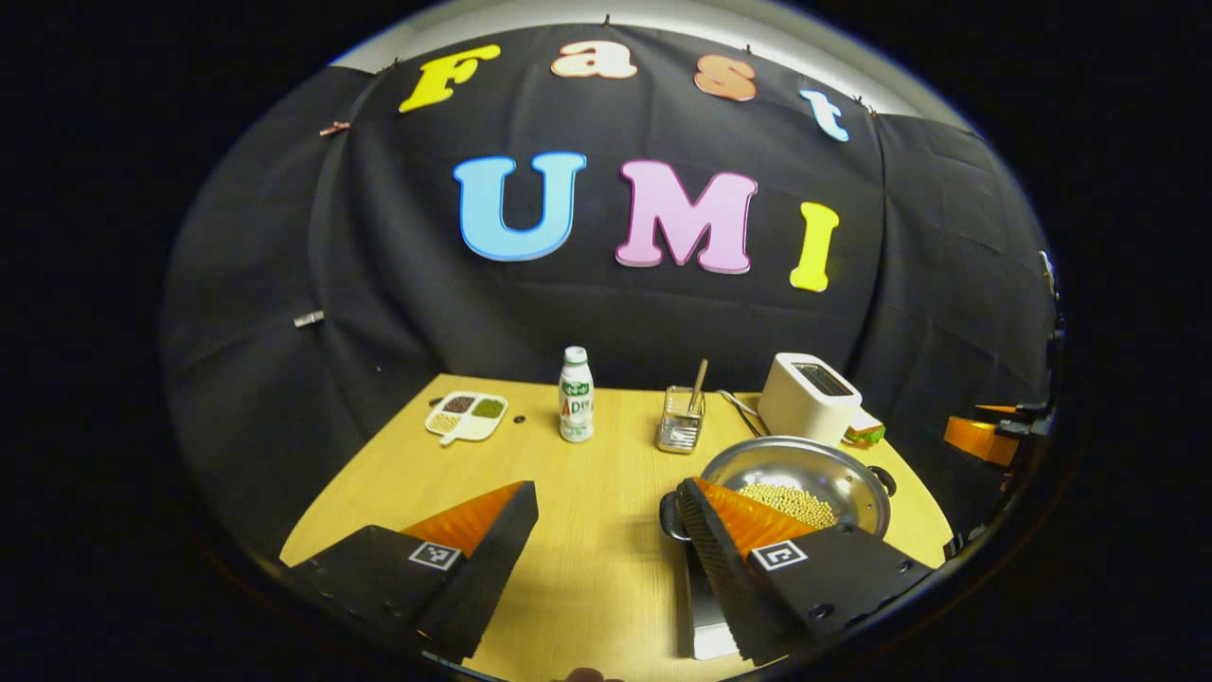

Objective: First push the handle of the pot to place it horizontally, then grasp the pot with both hands and set it on the induction cooktop.

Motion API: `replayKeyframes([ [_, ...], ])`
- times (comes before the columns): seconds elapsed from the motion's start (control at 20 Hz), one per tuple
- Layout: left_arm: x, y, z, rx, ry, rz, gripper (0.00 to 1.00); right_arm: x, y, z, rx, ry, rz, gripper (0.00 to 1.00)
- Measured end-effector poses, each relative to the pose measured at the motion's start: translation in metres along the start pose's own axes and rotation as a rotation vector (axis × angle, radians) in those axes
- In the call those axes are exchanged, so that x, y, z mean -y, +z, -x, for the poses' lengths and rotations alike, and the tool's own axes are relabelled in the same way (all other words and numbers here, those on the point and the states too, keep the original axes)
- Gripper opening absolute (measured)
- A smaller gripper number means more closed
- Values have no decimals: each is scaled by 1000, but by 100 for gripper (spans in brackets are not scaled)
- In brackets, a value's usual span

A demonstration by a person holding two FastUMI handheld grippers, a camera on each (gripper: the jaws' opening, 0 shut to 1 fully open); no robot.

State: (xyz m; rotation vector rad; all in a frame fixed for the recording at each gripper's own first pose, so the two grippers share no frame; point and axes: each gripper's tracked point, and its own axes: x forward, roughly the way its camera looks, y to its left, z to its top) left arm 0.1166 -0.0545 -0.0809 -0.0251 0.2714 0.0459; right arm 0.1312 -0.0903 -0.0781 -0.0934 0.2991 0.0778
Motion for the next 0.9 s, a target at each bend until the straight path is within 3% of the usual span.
replayKeyframes([
  [0.35, 0, 21, 87, 149, -4, -50, 95, -29, 44, 91, 251, -17, -39, 98],
  [0.7, -15, 31, 153, 321, 60, -16, 95, -51, 30, 133, 273, 7, -18, 98],
  [0.9, -23, 6, 163, 305, 104, 9, 95, -60, 3, 146, 219, 32, -17, 98],
])
